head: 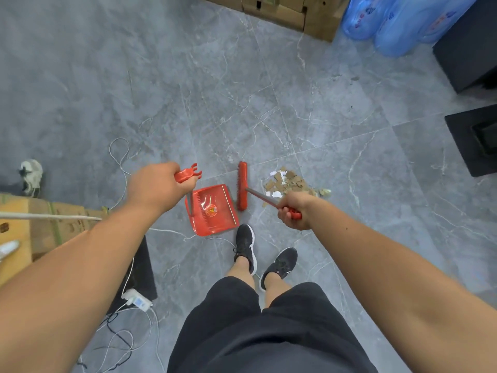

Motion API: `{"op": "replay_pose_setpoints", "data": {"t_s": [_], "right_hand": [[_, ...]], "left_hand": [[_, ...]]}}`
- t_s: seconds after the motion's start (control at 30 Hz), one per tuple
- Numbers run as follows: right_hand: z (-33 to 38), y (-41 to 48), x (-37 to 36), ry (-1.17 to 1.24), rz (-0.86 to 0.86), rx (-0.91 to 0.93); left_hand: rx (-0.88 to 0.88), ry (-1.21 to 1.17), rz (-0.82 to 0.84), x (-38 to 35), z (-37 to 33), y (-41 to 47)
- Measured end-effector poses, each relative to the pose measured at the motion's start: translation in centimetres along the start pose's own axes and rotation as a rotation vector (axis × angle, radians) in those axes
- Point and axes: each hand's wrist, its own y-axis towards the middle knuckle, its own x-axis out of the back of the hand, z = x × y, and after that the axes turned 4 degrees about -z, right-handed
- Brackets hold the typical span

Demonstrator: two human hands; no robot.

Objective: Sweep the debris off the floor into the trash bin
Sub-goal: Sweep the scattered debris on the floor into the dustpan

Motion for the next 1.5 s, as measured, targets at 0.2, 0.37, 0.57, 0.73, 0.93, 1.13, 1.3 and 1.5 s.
{"op": "replay_pose_setpoints", "data": {"t_s": [0.2,0.37,0.57,0.73,0.93,1.13,1.3,1.5], "right_hand": [[-0.4,-0.4,3.6,0.053,-0.041,-0.021],[-0.6,-1.4,6.5,0.004,-0.077,-0.024],[-1.7,-1.6,10.0,-0.036,-0.101,-0.039],[-2.5,-2.2,12.3,-0.035,-0.138,-0.032],[-4.1,-3.5,14.1,0.005,-0.179,-0.022],[-5.5,-3.9,15.9,0.056,-0.212,-0.036],[-6.6,-4.4,17.1,0.106,-0.237,-0.043],[-7.4,-5.1,18.3,0.130,-0.288,-0.033]], "left_hand": [[-0.029,0.045,0.038,-1.1,-2.9,-0.9],[-0.111,0.068,0.045,-0.4,-5.3,-0.5],[-0.136,0.057,0.015,0.4,-7.1,0.3],[-0.173,0.029,-0.003,0.7,-9.1,0.9],[-0.241,-0.007,-0.012,0.5,-11.8,1.5],[-0.335,-0.044,-0.033,0.2,-14.3,1.8],[-0.386,-0.034,-0.043,-0.2,-15.8,1.9],[-0.400,-0.027,-0.014,-0.5,-17.3,2.3]]}}
